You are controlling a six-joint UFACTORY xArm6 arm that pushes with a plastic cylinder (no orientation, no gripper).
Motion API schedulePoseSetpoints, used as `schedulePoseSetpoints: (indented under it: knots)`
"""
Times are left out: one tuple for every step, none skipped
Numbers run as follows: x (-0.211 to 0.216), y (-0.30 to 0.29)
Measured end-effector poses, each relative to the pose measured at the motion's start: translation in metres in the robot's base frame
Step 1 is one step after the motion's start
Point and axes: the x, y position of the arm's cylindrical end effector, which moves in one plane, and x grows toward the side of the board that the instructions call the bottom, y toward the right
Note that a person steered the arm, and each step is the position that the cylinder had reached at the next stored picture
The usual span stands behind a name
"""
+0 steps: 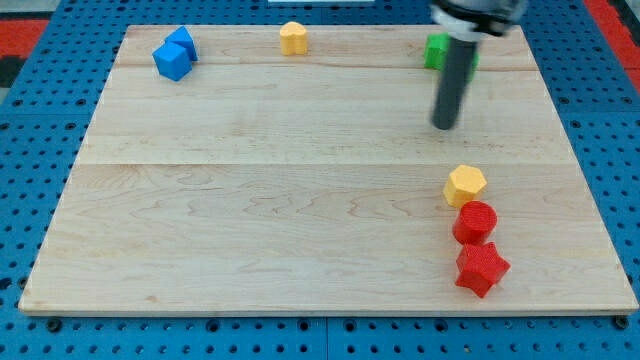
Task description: Place the yellow hexagon below the yellow heart
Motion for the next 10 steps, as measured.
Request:
schedulePoseSetpoints:
  knots:
    - [0.049,0.034]
    - [0.1,0.004]
    - [0.09,-0.059]
    - [0.061,-0.116]
    - [0.059,-0.129]
    - [0.057,-0.129]
    - [0.056,-0.129]
    - [0.056,-0.129]
    - [0.056,-0.129]
    - [0.083,-0.158]
